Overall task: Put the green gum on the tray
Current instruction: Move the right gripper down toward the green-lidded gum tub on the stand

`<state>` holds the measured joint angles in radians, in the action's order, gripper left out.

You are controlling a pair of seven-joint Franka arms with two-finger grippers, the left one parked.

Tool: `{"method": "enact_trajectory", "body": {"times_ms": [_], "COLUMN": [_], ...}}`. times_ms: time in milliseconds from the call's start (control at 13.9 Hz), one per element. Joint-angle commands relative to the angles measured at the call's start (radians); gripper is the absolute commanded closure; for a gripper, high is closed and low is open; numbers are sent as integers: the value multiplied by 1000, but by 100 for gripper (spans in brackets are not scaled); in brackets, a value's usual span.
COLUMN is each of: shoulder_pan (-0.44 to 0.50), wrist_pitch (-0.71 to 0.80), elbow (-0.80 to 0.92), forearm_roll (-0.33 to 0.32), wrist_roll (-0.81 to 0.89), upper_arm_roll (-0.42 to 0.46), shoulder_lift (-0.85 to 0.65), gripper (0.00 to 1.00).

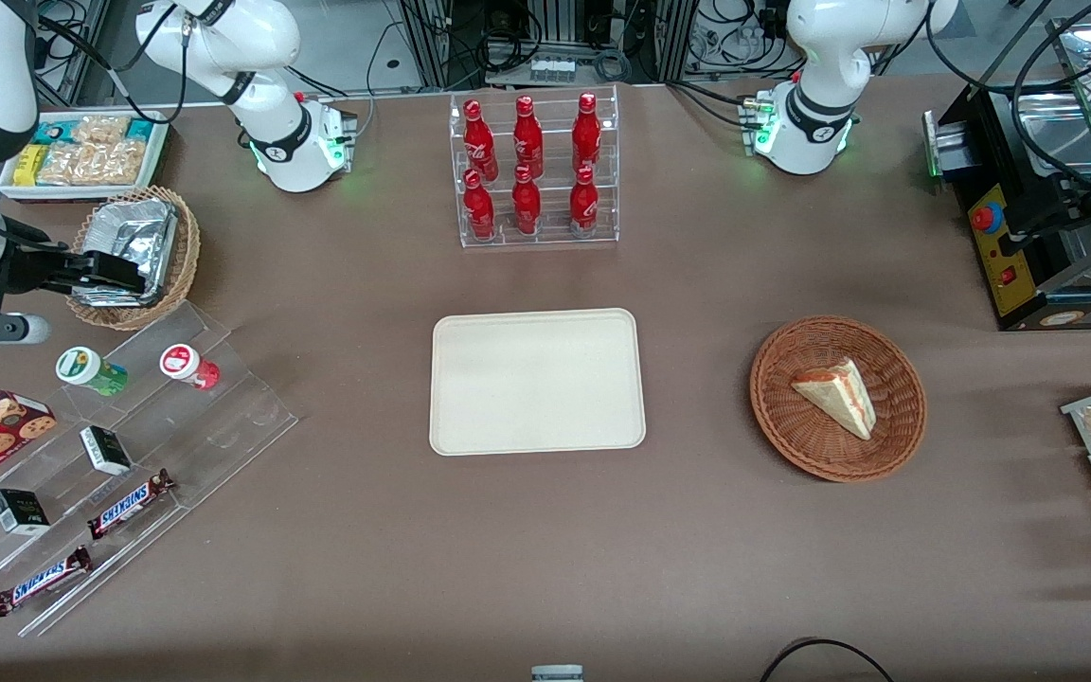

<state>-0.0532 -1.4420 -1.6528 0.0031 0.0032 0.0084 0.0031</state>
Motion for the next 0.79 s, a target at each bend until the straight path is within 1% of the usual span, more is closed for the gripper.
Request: {"method": "enact_trajectory", "body": {"times_ms": [0,288,503,719], "shoulder_pan": [-4,-7,-20,-79], "wrist_pitch": [-23,-47,-130,-248], "elbow": [22,-17,-83,-162], "forearm_roll": [-14,-15,-15,-15], "wrist_roll": [-2,-23,-144,-317], "upper_arm_roll": [4,2,-5,-11], "shoulder_lift": [11,15,9,8], "gripper": [0,0,0,0]}}
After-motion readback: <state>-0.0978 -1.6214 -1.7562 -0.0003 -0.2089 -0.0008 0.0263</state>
